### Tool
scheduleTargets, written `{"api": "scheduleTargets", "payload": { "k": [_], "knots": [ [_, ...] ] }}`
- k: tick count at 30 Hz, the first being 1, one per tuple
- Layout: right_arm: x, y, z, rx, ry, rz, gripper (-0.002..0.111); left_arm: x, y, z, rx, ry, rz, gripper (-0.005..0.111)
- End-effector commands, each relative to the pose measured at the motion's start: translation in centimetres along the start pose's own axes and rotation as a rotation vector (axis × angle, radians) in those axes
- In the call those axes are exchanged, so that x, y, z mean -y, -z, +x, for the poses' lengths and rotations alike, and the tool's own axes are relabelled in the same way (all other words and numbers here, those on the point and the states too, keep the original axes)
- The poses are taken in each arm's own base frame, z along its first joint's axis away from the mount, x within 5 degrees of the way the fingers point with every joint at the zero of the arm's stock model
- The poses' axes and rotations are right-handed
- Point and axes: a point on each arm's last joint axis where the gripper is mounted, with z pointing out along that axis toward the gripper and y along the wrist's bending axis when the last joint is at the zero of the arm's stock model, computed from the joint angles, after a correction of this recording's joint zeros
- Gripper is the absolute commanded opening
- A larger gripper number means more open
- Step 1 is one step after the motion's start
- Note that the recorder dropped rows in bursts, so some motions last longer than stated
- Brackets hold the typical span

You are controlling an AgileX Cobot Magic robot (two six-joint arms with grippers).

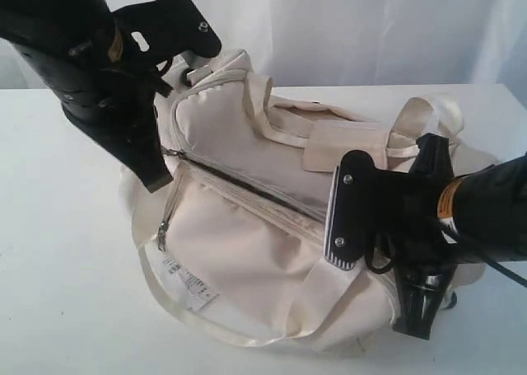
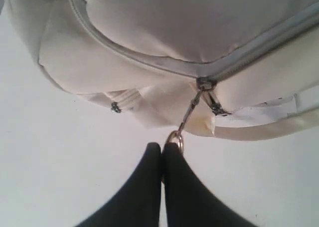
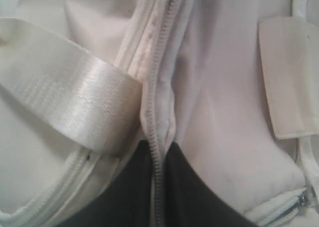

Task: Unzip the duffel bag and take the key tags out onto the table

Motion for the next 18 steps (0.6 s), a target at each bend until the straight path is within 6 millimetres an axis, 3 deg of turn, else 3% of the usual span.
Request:
{"api": "scheduleTargets", "payload": {
  "k": [1, 12, 18],
  "knots": [
    [0.2, 0.2, 1.7, -0.159, -0.015, 0.025, 0.0, -1.1, 1.8, 1.7, -0.065, 0.004, -0.063, 0.0],
    [0.6, 0.1, 1.1, -0.083, -0.128, 0.076, 0.0, -0.9, 2.4, 1.9, -0.048, 0.02, -0.022, 0.0],
    [0.8, 1.1, 1.1, -0.045, -0.145, 0.098, 0.003, -0.2, 2.0, 1.4, 0.015, 0.036, 0.045, 0.0]
  ]
}}
